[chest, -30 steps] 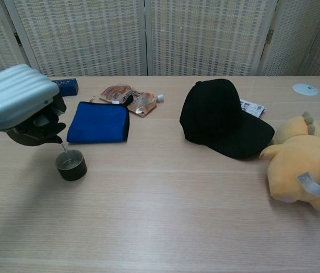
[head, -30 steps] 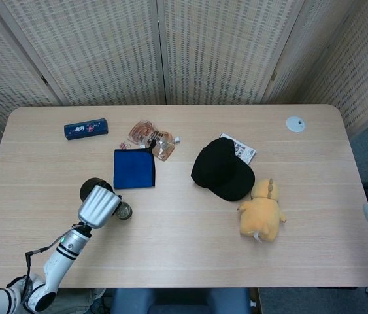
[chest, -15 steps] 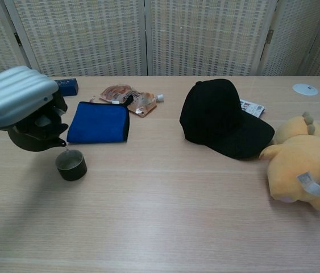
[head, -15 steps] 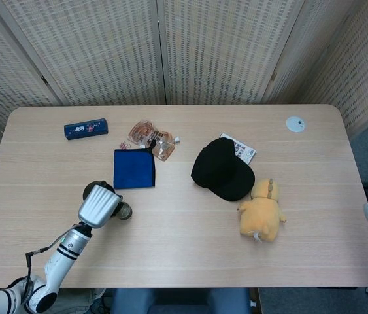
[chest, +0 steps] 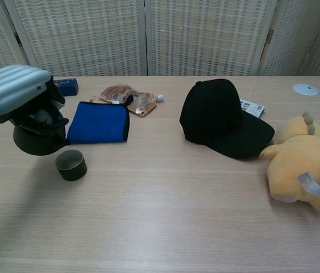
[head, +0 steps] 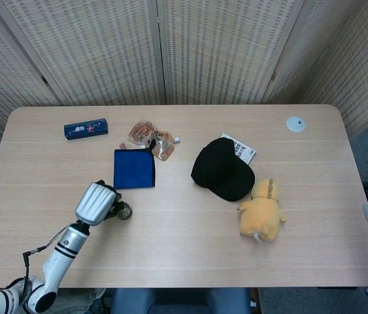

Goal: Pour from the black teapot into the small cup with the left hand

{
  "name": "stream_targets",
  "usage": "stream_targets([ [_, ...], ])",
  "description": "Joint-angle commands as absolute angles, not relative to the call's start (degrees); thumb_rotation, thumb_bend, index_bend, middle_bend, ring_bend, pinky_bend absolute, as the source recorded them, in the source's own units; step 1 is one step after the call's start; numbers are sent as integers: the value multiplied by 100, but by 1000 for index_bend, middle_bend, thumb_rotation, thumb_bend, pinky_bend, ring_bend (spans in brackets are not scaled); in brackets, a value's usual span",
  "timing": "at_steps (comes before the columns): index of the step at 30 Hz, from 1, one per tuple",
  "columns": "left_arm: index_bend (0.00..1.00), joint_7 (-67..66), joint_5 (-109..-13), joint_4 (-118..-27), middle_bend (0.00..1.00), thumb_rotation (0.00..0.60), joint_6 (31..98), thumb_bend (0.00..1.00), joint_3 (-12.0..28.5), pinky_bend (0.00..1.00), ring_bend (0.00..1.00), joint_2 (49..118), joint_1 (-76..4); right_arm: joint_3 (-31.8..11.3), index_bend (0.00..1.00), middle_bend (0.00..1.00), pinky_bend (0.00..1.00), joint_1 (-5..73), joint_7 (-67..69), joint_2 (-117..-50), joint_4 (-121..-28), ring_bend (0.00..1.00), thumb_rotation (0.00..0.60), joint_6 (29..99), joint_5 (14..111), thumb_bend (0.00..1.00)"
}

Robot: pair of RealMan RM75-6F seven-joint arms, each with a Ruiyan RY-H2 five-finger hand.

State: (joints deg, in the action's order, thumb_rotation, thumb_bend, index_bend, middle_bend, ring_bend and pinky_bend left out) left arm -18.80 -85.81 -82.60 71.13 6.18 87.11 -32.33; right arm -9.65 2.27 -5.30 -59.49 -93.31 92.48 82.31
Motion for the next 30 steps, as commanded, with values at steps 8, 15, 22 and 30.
stream_targets([
  [8,913,-635,-8041,-8876,1000,590,6997,400,972,569,931,8302,-3125,-968,141,209,71,239,-545,-5956,-9334,84,600,9223,8219,270],
  [15,909,-349,-7965,-8790,1000,583,7037,399,1016,563,929,8223,-3067,-968,141,209,71,273,-557,-5978,-9329,84,600,9185,8237,270],
  [22,908,-274,-7878,-8698,1000,579,7038,399,1065,474,929,8213,-3057,-971,141,209,71,280,-587,-5987,-9332,84,600,9175,8221,270],
  [30,908,-263,-7802,-8639,1000,577,6987,399,1094,329,926,8205,-3078,-970,141,209,71,287,-620,-5992,-9340,84,600,9155,8201,270],
])
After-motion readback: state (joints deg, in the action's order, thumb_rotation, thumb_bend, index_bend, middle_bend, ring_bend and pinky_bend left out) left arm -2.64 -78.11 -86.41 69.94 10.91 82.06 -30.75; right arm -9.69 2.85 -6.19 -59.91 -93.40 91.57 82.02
